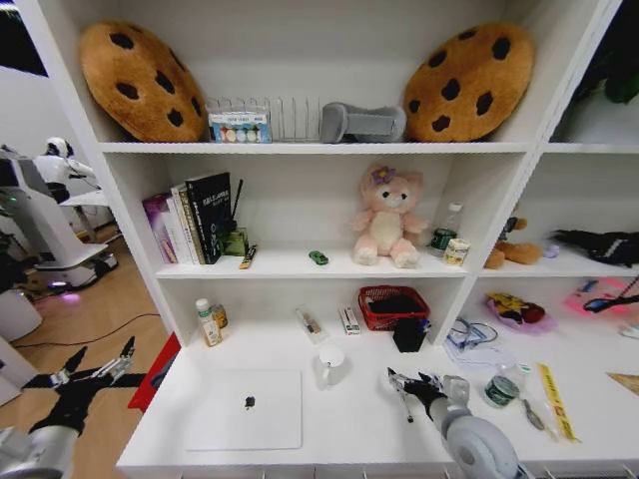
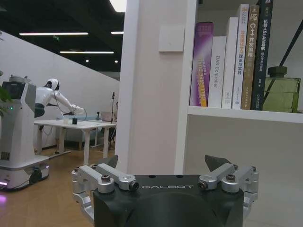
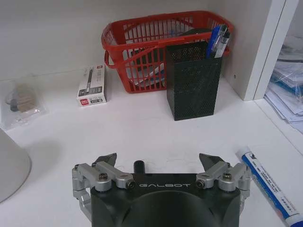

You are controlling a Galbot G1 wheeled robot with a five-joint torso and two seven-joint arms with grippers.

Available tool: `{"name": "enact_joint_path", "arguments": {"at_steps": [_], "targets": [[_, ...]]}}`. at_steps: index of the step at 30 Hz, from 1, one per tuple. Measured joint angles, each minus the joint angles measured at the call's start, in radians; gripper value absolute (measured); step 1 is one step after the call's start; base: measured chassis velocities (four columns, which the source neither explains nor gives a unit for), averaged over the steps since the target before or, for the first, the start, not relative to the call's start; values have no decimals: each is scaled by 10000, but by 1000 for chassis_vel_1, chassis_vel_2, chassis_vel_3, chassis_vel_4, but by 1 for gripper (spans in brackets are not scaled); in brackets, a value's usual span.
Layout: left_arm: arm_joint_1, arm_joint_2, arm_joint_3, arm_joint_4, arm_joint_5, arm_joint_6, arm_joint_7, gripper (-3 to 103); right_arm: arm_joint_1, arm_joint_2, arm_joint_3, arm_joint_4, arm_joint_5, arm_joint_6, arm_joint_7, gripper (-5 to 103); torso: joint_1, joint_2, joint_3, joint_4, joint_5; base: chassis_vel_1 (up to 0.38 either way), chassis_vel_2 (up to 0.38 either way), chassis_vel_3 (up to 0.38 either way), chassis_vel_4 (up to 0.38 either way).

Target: Organize the objects on the table.

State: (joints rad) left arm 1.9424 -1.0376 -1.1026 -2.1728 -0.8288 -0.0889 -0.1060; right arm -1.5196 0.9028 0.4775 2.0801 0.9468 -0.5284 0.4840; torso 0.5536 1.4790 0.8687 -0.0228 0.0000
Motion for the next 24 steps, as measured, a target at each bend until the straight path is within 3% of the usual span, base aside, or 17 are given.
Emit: {"name": "enact_joint_path", "arguments": {"at_steps": [8,9,14,15,18,23,24], "targets": [[0,0,0,0,0,0,0,100,413,-304,-477,-403,174,-127,-253,96,0,0,0,0,0,0,0,0,0],[0,0,0,0,0,0,0,100,507,-306,-653,-515,125,-127,-265,88,0,0,0,0,-1,0,0,0,0],[0,0,0,0,0,0,0,100,659,-309,-1061,-774,-115,-104,-279,83,0,1,0,0,-1,0,0,0,0],[0,0,0,0,0,0,0,100,705,-317,-1171,-839,-214,-78,-273,73,0,1,-1,0,-4,0,0,0,0],[0,0,0,0,0,0,0,100,722,-321,-1236,-875,-295,-55,-268,68,-1,3,-2,0,-6,0,0,0,0],[0,0,0,0,0,0,0,100,705,-339,-1270,-880,-387,-28,-271,46,-2,3,-3,0,-2,0,0,0,0],[0,0,0,0,0,0,0,100,705,-339,-1270,-880,-387,-28,-271,46,-2,3,-3,0,-2,0,0,0,0]]}}
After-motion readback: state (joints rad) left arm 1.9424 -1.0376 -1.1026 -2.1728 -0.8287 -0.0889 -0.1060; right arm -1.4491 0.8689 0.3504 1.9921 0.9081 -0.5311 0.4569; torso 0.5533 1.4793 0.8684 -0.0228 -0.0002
